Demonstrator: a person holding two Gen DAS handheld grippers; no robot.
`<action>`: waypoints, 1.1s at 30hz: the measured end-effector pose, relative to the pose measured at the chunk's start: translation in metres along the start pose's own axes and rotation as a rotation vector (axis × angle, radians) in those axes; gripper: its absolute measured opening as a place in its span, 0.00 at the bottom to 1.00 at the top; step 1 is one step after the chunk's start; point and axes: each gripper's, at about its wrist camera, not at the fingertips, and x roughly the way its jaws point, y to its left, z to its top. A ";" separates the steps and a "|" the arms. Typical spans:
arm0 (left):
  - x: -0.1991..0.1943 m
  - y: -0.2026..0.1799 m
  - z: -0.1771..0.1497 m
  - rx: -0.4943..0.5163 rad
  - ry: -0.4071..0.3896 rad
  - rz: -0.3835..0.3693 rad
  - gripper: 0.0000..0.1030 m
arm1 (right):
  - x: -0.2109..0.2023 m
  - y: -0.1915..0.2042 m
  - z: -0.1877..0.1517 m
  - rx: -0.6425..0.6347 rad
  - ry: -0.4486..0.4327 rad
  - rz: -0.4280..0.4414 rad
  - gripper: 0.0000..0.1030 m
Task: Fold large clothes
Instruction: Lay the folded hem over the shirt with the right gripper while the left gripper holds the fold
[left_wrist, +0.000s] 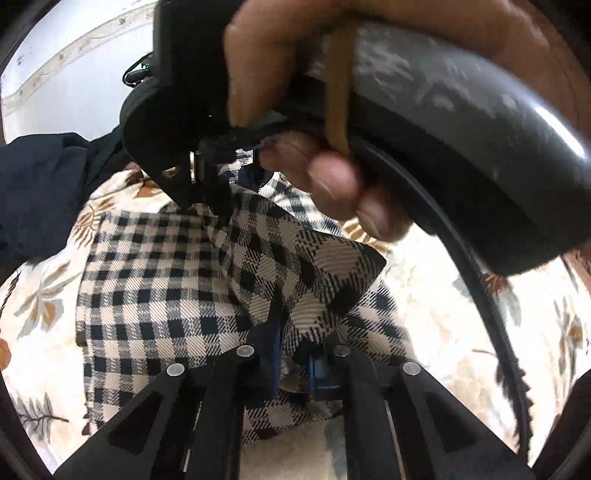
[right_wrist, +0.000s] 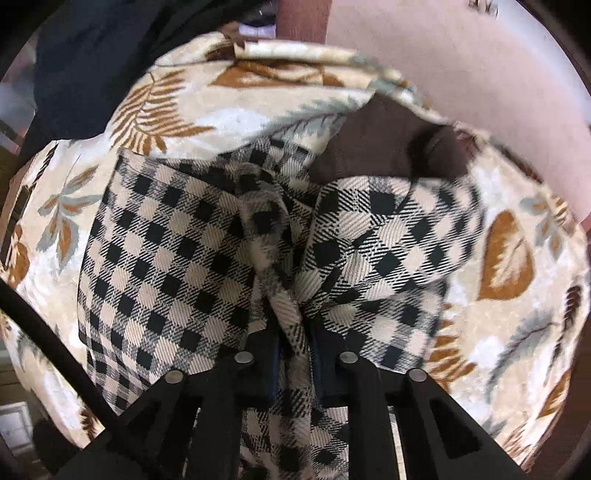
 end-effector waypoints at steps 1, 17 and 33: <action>-0.005 0.000 0.001 -0.003 -0.012 0.001 0.09 | -0.010 0.000 -0.001 -0.003 -0.018 -0.011 0.12; -0.050 0.063 -0.009 -0.112 -0.047 0.062 0.09 | -0.039 0.061 0.014 -0.047 -0.080 0.029 0.11; -0.054 0.091 -0.018 -0.164 -0.009 0.111 0.09 | -0.021 0.105 0.024 -0.092 -0.058 0.045 0.11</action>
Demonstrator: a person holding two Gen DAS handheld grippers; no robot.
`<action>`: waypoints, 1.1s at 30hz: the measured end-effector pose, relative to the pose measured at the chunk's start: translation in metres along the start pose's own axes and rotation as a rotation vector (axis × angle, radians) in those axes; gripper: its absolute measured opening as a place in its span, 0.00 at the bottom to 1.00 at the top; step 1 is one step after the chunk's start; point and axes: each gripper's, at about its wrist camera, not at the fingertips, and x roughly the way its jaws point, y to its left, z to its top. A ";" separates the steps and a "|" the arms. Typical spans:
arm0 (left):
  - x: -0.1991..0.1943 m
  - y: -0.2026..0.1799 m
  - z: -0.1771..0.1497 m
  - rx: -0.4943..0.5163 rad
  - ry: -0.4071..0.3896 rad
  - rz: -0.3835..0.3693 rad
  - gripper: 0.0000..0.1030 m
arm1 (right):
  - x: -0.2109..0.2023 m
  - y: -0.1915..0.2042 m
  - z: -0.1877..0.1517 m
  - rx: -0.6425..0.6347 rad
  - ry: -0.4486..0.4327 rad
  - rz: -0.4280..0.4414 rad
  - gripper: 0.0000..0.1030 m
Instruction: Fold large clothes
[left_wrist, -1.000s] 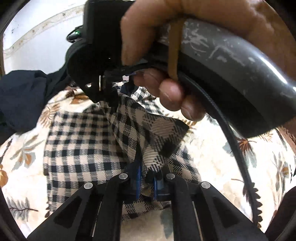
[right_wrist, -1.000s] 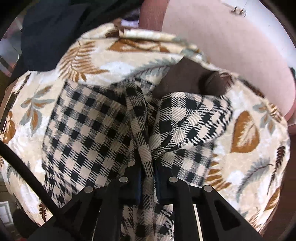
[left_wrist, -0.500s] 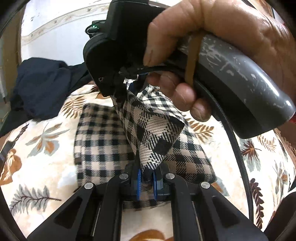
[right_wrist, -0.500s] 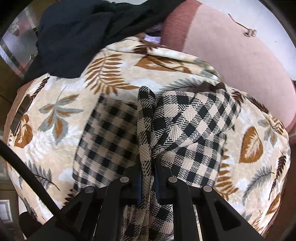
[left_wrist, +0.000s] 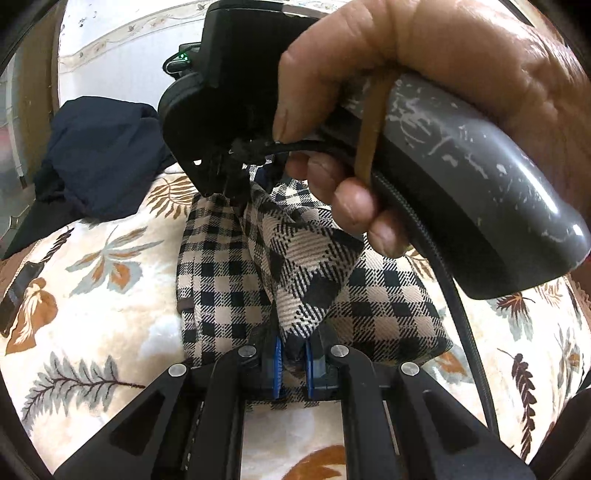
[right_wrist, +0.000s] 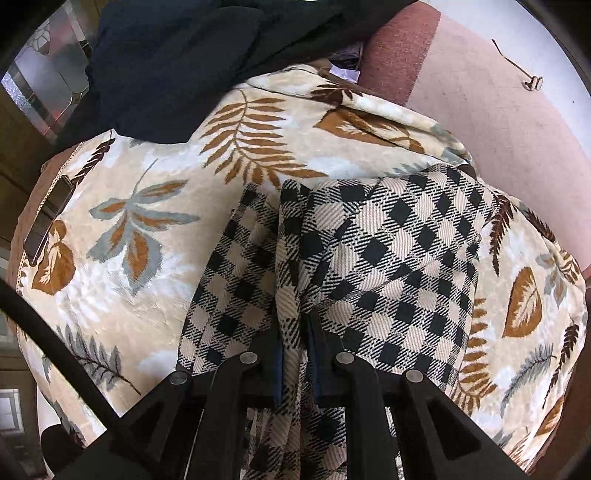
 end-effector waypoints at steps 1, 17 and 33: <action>0.001 0.000 0.000 0.001 0.003 0.003 0.09 | 0.002 0.002 0.000 -0.001 0.004 0.003 0.11; -0.004 0.036 -0.007 -0.039 0.099 -0.020 0.17 | 0.035 0.020 0.007 -0.014 0.047 0.024 0.11; -0.027 0.156 -0.001 -0.380 0.150 -0.100 0.33 | 0.037 0.030 0.010 0.032 0.031 0.044 0.12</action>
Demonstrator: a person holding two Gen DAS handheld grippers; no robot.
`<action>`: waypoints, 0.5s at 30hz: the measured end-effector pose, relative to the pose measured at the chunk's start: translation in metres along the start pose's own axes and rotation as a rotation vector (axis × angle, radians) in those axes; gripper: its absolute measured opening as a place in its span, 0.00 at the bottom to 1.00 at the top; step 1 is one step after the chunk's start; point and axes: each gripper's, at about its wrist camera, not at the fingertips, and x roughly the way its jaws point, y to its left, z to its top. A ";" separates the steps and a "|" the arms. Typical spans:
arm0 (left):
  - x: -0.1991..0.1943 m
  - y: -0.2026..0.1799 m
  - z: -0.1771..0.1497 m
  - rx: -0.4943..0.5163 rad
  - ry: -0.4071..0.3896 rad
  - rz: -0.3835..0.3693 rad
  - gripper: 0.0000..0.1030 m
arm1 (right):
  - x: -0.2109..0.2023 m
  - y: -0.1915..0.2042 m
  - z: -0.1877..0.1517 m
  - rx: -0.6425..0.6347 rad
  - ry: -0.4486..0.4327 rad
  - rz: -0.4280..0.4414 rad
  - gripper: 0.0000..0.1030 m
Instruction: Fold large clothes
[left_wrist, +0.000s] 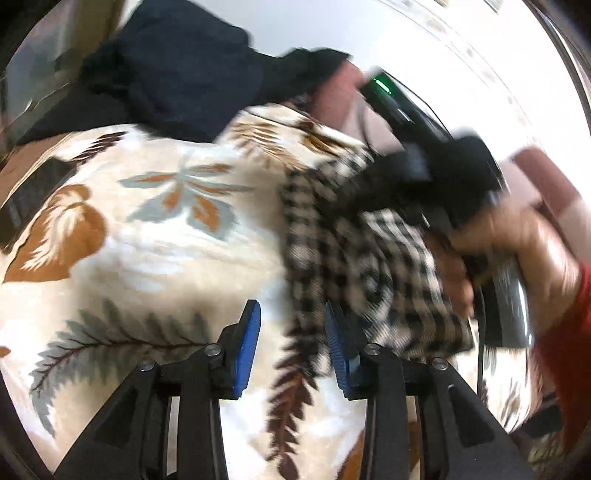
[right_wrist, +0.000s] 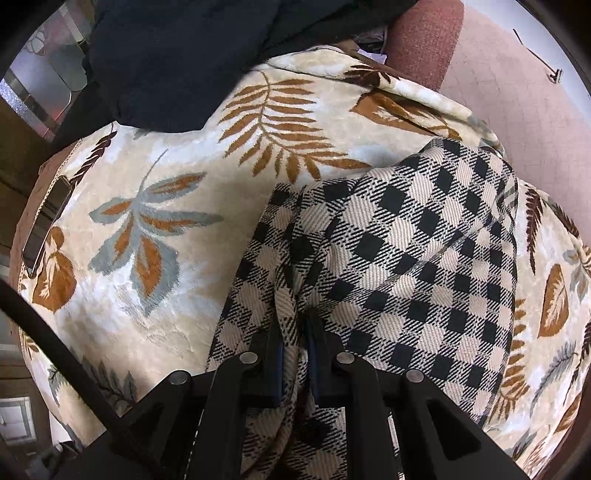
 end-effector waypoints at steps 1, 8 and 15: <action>-0.002 0.007 0.004 -0.026 -0.008 0.004 0.33 | 0.000 0.002 0.000 -0.004 -0.002 -0.004 0.12; -0.001 0.023 0.013 -0.075 -0.028 0.074 0.33 | -0.012 0.031 0.003 -0.078 -0.013 0.121 0.20; -0.007 0.031 0.017 -0.090 -0.058 0.145 0.36 | -0.079 0.016 -0.017 -0.057 -0.199 0.157 0.21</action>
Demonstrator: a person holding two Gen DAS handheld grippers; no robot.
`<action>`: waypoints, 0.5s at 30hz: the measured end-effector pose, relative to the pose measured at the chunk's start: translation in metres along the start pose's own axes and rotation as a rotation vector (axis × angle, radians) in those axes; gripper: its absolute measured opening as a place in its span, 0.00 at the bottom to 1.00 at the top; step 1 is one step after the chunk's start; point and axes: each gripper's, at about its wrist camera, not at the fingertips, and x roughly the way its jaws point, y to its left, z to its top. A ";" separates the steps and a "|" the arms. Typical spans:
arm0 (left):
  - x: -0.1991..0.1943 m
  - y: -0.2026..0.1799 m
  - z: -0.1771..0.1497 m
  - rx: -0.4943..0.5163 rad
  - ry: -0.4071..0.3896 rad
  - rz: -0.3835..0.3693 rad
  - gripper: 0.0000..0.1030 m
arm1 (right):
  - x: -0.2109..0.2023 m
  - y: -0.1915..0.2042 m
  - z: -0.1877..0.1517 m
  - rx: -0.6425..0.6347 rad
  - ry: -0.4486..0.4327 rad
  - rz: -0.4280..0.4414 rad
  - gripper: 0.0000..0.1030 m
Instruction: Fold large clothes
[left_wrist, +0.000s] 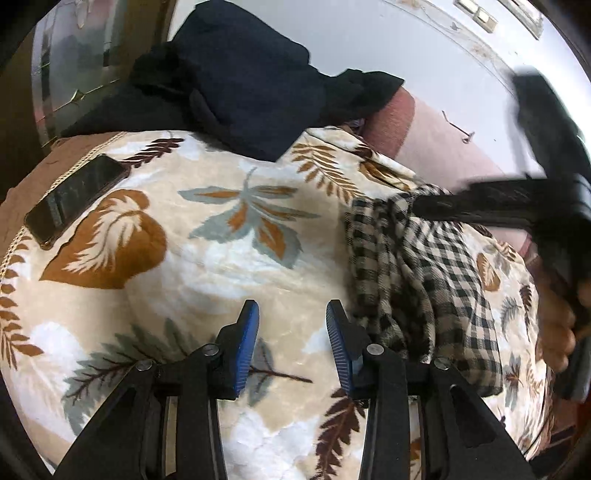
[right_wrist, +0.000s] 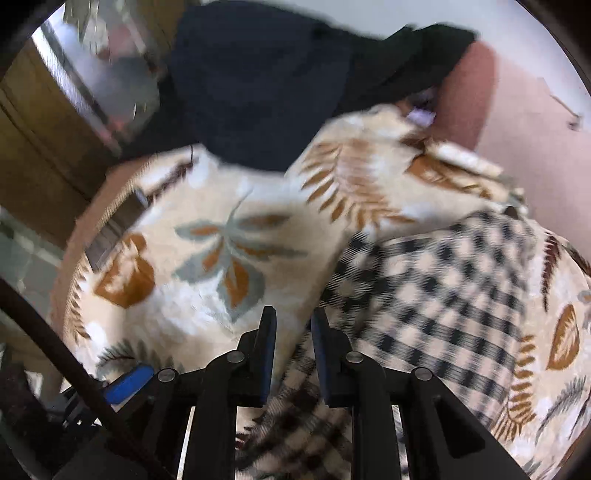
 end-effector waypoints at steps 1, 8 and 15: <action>0.001 0.002 0.001 -0.011 0.002 -0.003 0.36 | -0.007 -0.010 -0.008 0.031 -0.014 -0.005 0.20; 0.005 0.001 0.003 -0.024 -0.004 0.002 0.40 | 0.038 -0.036 -0.065 0.114 0.110 -0.023 0.09; 0.017 -0.010 0.004 -0.017 0.001 0.000 0.44 | 0.073 -0.031 -0.088 0.226 0.168 0.200 0.05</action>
